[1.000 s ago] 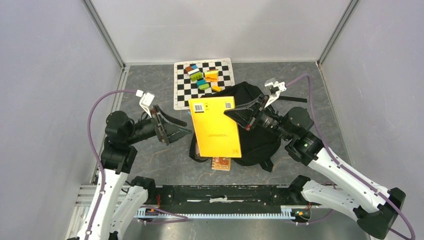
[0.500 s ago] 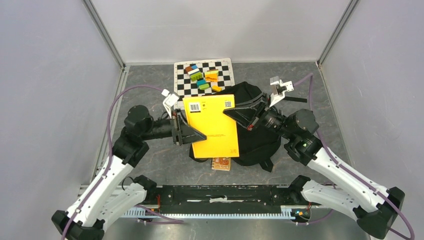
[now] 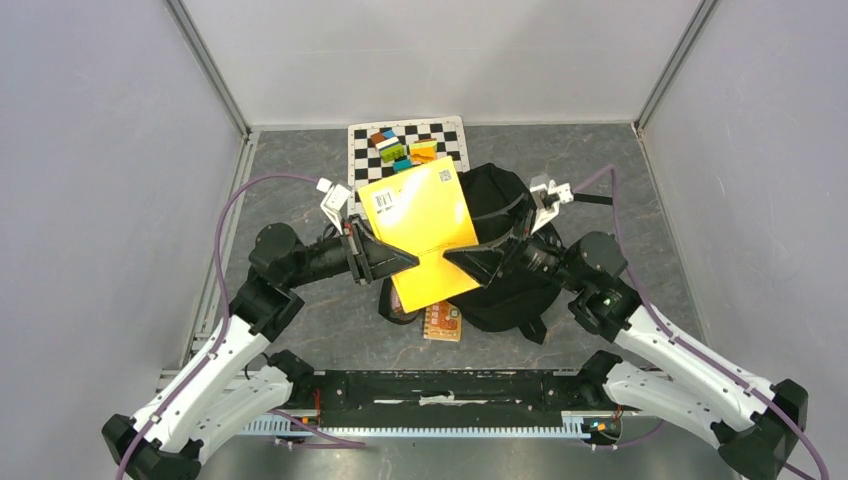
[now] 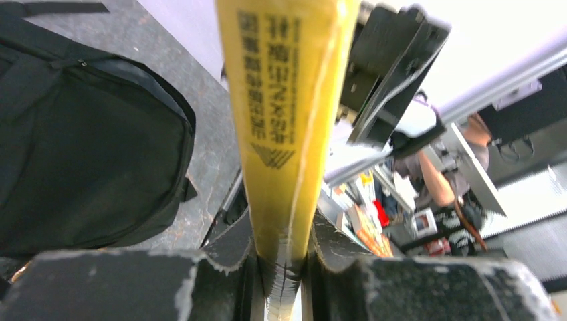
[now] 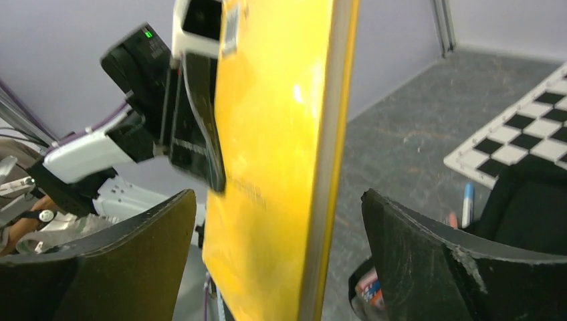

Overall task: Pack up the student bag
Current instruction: Pick up the book from the center of the board.

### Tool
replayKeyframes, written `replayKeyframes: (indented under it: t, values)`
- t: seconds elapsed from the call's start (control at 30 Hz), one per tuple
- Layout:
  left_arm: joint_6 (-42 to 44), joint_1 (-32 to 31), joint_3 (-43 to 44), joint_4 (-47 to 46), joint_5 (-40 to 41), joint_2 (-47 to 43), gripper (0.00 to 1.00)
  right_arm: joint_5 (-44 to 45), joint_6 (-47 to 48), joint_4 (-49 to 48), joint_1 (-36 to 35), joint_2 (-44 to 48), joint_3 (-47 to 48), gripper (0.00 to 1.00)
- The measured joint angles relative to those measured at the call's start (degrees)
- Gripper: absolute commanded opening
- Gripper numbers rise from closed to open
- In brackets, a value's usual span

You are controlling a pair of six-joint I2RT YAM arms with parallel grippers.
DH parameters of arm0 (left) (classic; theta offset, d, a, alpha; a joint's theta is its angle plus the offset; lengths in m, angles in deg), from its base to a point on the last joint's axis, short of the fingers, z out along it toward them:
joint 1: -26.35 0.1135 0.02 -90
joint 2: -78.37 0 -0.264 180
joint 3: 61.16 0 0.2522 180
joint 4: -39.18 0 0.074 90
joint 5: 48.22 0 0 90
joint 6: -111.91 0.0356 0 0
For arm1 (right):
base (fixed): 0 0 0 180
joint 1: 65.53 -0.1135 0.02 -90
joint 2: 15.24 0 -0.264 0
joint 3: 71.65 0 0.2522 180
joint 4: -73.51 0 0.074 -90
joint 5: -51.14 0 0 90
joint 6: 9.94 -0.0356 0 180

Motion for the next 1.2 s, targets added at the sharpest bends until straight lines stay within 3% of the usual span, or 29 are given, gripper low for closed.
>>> replayKeyframes:
  t: [0.27,0.53,0.83,0.9,1.07,1.13,1.17,1.2]
  values:
    - [-5.60,0.00,-1.88,-7.78,10.69,-1.09,0.02,2.36,-7.30,-7.48,0.00,8.76,-15.21,0.98]
    - [-7.93,-4.46,-3.72,-16.55,19.02,3.61,0.02,6.49,-20.72,-24.79,0.00,6.03,-23.26,0.98]
    - [-8.37,-14.99,-6.32,-24.22,31.80,7.65,0.02,11.47,-25.18,-38.07,-0.11,2.86,-23.39,0.81]
    - [-8.35,-16.92,-6.82,-26.18,34.38,8.37,0.02,12.35,-25.49,-39.54,-0.11,2.25,-23.39,0.69]
    - [-8.55,-21.03,-8.90,-32.17,39.85,9.35,0.02,15.26,-25.77,-41.20,-0.07,1.09,-23.39,0.28]
    - [-8.50,-22.01,-9.25,-33.51,41.09,9.42,0.02,16.00,-25.81,-41.40,-0.04,0.90,-23.39,0.06]
    - [-8.46,-22.29,-9.29,-33.77,41.59,9.44,0.06,16.11,-26.75,-41.72,-0.04,0.83,-23.39,0.00]
    - [-8.33,-22.40,-9.33,-34.07,41.57,9.51,0.19,16.31,-27.52,-42.07,-0.11,0.85,-23.39,0.00]
